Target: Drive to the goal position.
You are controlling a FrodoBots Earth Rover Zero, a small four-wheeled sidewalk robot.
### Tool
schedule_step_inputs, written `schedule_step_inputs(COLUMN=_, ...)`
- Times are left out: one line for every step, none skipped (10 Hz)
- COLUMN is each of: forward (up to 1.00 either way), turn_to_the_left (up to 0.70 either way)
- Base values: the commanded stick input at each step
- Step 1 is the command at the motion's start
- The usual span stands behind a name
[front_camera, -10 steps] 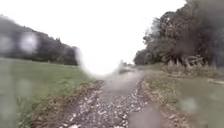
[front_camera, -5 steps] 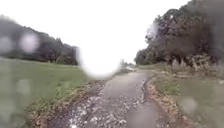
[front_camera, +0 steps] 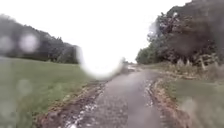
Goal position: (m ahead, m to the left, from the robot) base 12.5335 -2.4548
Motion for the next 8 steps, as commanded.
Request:
schedule_step_inputs(forward=0.85, turn_to_the_left=-0.34)
schedule_step_inputs(forward=0.85, turn_to_the_left=-0.34)
schedule_step_inputs(forward=0.85, turn_to_the_left=-0.34)
schedule_step_inputs(forward=0.85, turn_to_the_left=-0.34)
schedule_step_inputs(forward=0.85, turn_to_the_left=-0.34)
schedule_step_inputs(forward=0.85, turn_to_the_left=-0.34)
schedule_step_inputs(forward=0.85, turn_to_the_left=-0.34)
schedule_step_inputs(forward=0.85, turn_to_the_left=-0.34)
